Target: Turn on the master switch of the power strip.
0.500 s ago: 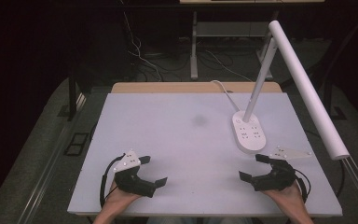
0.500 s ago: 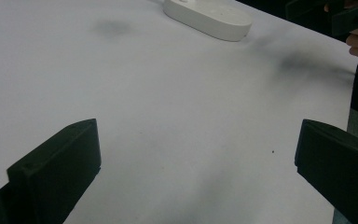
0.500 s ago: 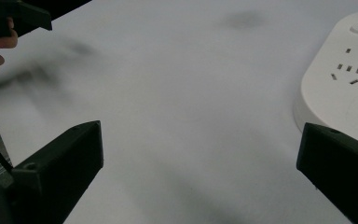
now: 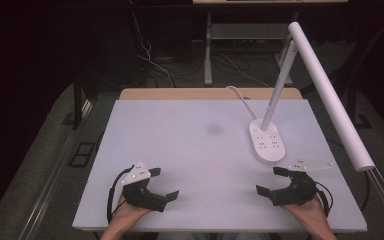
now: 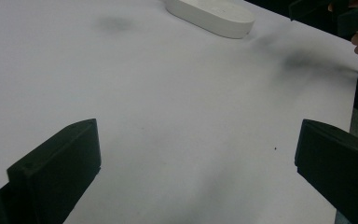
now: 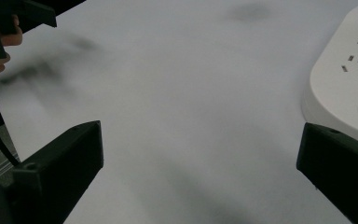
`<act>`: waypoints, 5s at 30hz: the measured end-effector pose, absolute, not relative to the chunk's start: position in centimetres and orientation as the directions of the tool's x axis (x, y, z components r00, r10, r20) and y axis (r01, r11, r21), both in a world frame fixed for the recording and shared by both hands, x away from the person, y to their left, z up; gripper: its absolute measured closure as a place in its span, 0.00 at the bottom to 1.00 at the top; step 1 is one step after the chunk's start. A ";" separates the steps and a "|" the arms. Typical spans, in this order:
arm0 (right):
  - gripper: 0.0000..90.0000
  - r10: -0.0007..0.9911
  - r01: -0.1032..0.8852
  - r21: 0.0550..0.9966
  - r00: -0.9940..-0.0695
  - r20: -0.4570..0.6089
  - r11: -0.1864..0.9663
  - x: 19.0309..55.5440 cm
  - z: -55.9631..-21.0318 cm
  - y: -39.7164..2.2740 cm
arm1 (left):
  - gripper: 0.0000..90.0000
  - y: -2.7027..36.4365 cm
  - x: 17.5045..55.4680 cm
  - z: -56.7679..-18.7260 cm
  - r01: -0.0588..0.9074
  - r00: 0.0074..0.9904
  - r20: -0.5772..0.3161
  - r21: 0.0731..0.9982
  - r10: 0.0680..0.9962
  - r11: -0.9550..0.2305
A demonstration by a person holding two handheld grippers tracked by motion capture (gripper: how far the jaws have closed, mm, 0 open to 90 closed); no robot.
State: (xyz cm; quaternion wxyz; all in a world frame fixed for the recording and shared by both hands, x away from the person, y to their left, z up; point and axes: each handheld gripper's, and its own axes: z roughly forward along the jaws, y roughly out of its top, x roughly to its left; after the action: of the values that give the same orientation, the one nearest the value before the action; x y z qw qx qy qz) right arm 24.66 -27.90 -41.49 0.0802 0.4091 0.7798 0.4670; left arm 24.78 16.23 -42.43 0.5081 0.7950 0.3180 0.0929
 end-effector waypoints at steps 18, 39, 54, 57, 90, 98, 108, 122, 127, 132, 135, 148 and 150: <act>0.00 0.699 0.573 0.763 -0.676 0.234 0.299 24.8 -41.1 -27.1 | 0.00 16.6 25.0 -42.6 0.422 0.768 -0.178 0.863 0.615 -0.277; 0.00 0.696 0.584 0.739 -0.683 0.223 0.336 26.2 -39.5 -26.6 | 0.00 16.7 25.0 -42.7 0.425 0.769 -0.178 0.860 0.614 -0.283; 0.00 0.698 0.584 0.723 -0.688 0.199 0.369 28.1 -38.0 -26.2 | 0.00 16.7 25.0 -42.8 0.427 0.768 -0.183 0.861 0.614 -0.277; 0.00 0.697 0.579 0.724 -0.691 0.191 0.376 28.4 -37.7 -26.2 | 0.00 16.7 25.0 -42.8 0.426 0.768 -0.182 0.861 0.614 -0.278; 0.00 0.715 0.578 0.701 -0.685 0.138 0.419 32.5 -35.3 -25.7 | 0.00 16.8 25.1 -42.8 0.428 0.768 -0.181 0.859 0.615 -0.281; 0.00 0.723 0.583 0.689 -0.680 0.124 0.431 33.3 -35.2 -25.5 | 0.00 16.8 25.1 -42.8 0.428 0.768 -0.181 0.859 0.614 -0.281; 0.00 0.737 0.599 0.664 -0.668 0.107 0.447 34.8 -35.5 -25.0 | 0.00 16.8 25.1 -42.9 0.430 0.769 -0.179 0.856 0.613 -0.289; 0.00 0.733 0.592 0.629 -0.678 0.051 0.504 36.8 -35.6 -23.9 | 0.00 16.9 25.1 -42.9 0.430 0.769 -0.182 0.857 0.613 -0.285; 0.00 0.740 0.596 0.620 -0.672 0.039 0.509 37.5 -35.6 -23.7 | 0.00 17.0 25.1 -42.8 0.430 0.769 -0.183 0.857 0.613 -0.284; 0.00 0.750 0.599 0.614 -0.662 0.017 0.514 38.1 -35.5 -23.6 | 0.00 17.1 25.1 -42.8 0.432 0.767 -0.184 0.856 0.615 -0.283; 0.04 0.754 0.604 0.608 -0.656 0.013 0.515 38.3 -35.3 -23.5 | 0.00 17.0 25.1 -42.8 0.432 0.767 -0.183 0.856 0.615 -0.284; 0.26 0.770 0.605 0.575 -0.635 -0.068 0.550 39.8 -34.7 -23.3 | 0.00 17.2 25.1 -42.8 0.432 0.766 -0.184 0.857 0.615 -0.281; 0.32 0.773 0.603 0.574 -0.629 -0.085 0.554 40.0 -34.6 -23.2 | 0.00 17.2 25.1 -42.8 0.431 0.767 -0.184 0.857 0.615 -0.281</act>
State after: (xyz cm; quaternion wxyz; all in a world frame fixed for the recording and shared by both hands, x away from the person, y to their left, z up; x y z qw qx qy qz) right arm 40.01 -23.21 -34.62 0.1660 0.3973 0.8657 0.2552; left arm 25.11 17.21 -42.78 0.5010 0.7952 0.3290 0.0917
